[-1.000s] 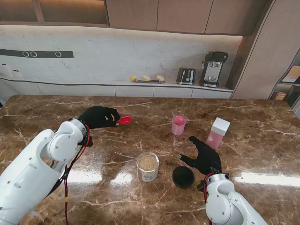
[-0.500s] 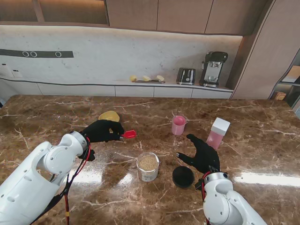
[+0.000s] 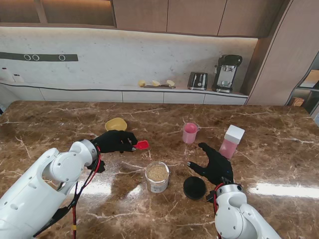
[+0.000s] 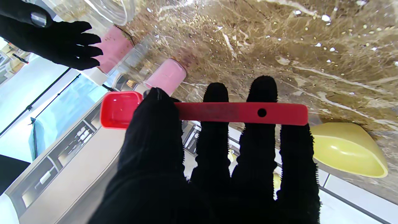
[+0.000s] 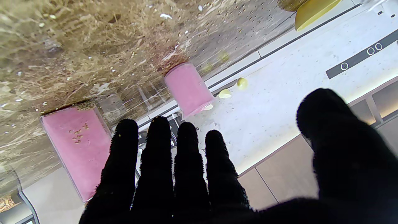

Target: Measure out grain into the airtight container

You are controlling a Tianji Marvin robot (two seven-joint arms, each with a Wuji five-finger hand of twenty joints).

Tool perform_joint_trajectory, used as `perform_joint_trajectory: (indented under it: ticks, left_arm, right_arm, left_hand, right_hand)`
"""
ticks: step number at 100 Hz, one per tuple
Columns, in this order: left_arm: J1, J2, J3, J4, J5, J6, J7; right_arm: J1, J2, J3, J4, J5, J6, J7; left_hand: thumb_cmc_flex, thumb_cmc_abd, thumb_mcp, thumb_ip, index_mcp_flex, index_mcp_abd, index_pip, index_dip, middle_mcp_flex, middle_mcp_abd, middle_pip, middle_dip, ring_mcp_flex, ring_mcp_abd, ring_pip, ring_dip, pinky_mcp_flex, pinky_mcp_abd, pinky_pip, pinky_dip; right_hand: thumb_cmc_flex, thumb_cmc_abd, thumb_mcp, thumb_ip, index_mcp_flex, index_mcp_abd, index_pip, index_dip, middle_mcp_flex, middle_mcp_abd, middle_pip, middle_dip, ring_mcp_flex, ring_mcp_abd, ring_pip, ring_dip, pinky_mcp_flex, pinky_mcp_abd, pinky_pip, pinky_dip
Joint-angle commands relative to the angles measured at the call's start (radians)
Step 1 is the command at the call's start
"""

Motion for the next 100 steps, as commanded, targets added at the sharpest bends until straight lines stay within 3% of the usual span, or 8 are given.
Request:
perform_joint_trajectory:
  ticks: [1, 18, 35, 41, 53, 74, 86, 100]
  left_arm:
    - [-0.002, -0.006, 0.012, 0.009, 0.005, 0.001, 0.012]
    - [-0.017, -0.008, 0.034, 0.017, 0.013, 0.001, 0.02]
    - [-0.032, -0.004, 0.046, 0.02, 0.02, -0.005, 0.005]
    - [-0.035, -0.005, 0.048, 0.022, 0.016, -0.005, 0.005]
    - [-0.045, -0.002, 0.051, 0.03, 0.017, -0.016, -0.007]
    - [-0.054, 0.001, 0.05, 0.042, 0.023, -0.06, -0.01]
    - [-0.059, 0.0, 0.049, 0.058, 0.032, -0.096, 0.007]
    - [-0.064, 0.003, 0.048, 0.067, 0.009, -0.12, -0.01]
  right_arm:
    - [-0.013, -0.005, 0.004, 0.008, 0.01, 0.002, 0.01]
    - [-0.022, -0.007, 0.012, 0.011, 0.019, -0.002, 0.005]
    - [-0.031, -0.009, 0.022, 0.011, 0.024, -0.004, -0.002]
    - [-0.033, -0.009, 0.023, 0.011, 0.025, -0.005, -0.003]
    - [-0.033, -0.009, 0.024, 0.013, 0.026, -0.006, -0.005]
    - [-0.032, -0.009, 0.022, 0.013, 0.025, -0.006, -0.004]
    - [-0.03, -0.008, 0.02, 0.013, 0.026, -0.004, -0.001]
    - [-0.027, -0.008, 0.017, 0.014, 0.024, -0.002, 0.002]
  left_hand:
    - [0.104, 0.061, 0.01, 0.036, -0.004, -0.13, 0.109, 0.06, 0.049, -0.018, 0.05, -0.002, 0.043, -0.026, 0.035, -0.001, -0.045, 0.006, 0.005, 0.005]
    - [0.107, 0.06, 0.01, 0.037, -0.009, -0.146, 0.122, 0.073, 0.075, -0.042, 0.216, 0.169, 0.082, -0.034, 0.121, 0.088, -0.069, 0.03, -0.035, 0.048]
    - [0.085, 0.084, 0.012, 0.043, -0.033, -0.168, 0.114, 0.09, 0.012, -0.073, 0.257, 0.316, 0.08, -0.026, 0.167, 0.176, -0.077, 0.021, -0.049, 0.058]
    - [0.083, 0.085, 0.015, 0.046, -0.035, -0.163, 0.109, 0.087, -0.013, -0.069, 0.253, 0.386, 0.066, 0.011, 0.181, 0.206, -0.075, 0.025, -0.05, 0.057]
    - [0.072, 0.092, 0.015, 0.047, -0.034, -0.152, 0.093, 0.069, -0.085, -0.069, 0.233, 0.528, 0.083, 0.004, 0.232, 0.245, -0.044, 0.028, -0.031, 0.059]
    - [0.086, 0.061, 0.021, 0.047, 0.005, -0.077, 0.097, -0.044, -0.116, -0.054, 0.212, 0.594, 0.21, -0.036, 0.533, 0.41, 0.096, 0.039, 0.106, 0.078]
    - [0.093, 0.058, 0.007, 0.031, 0.032, -0.067, 0.134, -0.123, -0.102, -0.051, 0.226, 0.588, 0.299, -0.067, 0.834, 0.553, 0.214, 0.073, 0.288, 0.19]
    - [0.102, 0.054, -0.02, 0.016, 0.06, -0.055, 0.175, -0.187, -0.069, -0.047, 0.238, 0.581, 0.334, -0.031, 0.92, 0.549, 0.261, 0.104, 0.34, 0.279]
  right_hand:
    - [-0.008, 0.014, -0.018, 0.032, -0.001, -0.024, 0.009, -0.009, 0.0, -0.013, -0.008, -0.005, 0.01, -0.004, -0.006, 0.007, -0.011, -0.003, 0.023, -0.026]
    - [-0.007, 0.018, -0.021, 0.033, -0.004, -0.023, 0.009, -0.012, 0.001, -0.014, -0.009, -0.004, 0.012, -0.004, -0.006, 0.008, -0.011, -0.001, 0.025, -0.027]
    - [-0.006, 0.022, -0.023, 0.033, -0.005, -0.023, 0.009, -0.013, 0.002, -0.014, -0.009, -0.002, 0.012, -0.003, -0.007, 0.009, -0.013, 0.001, 0.027, -0.028]
    - [-0.005, 0.022, -0.024, 0.033, -0.004, -0.024, 0.01, -0.014, 0.004, -0.015, -0.009, -0.002, 0.013, -0.003, -0.006, 0.009, -0.012, 0.003, 0.028, -0.028]
    - [-0.005, 0.023, -0.025, 0.034, -0.003, -0.026, 0.011, -0.015, 0.004, -0.015, -0.009, -0.002, 0.013, -0.001, -0.007, 0.009, -0.013, 0.006, 0.029, -0.028]
    - [-0.007, 0.025, -0.027, 0.034, -0.003, -0.028, 0.011, -0.016, 0.006, -0.016, -0.011, -0.002, 0.015, -0.001, -0.008, 0.01, -0.015, 0.015, 0.031, -0.027]
    - [-0.007, 0.026, -0.027, 0.034, -0.003, -0.029, 0.011, -0.017, 0.008, -0.016, -0.012, -0.001, 0.015, 0.001, -0.009, 0.011, -0.019, 0.024, 0.034, -0.024]
    - [-0.007, 0.026, -0.027, 0.034, -0.003, -0.03, 0.01, -0.018, 0.009, -0.017, -0.014, -0.001, 0.013, 0.0, -0.011, 0.011, -0.023, 0.032, 0.036, -0.021]
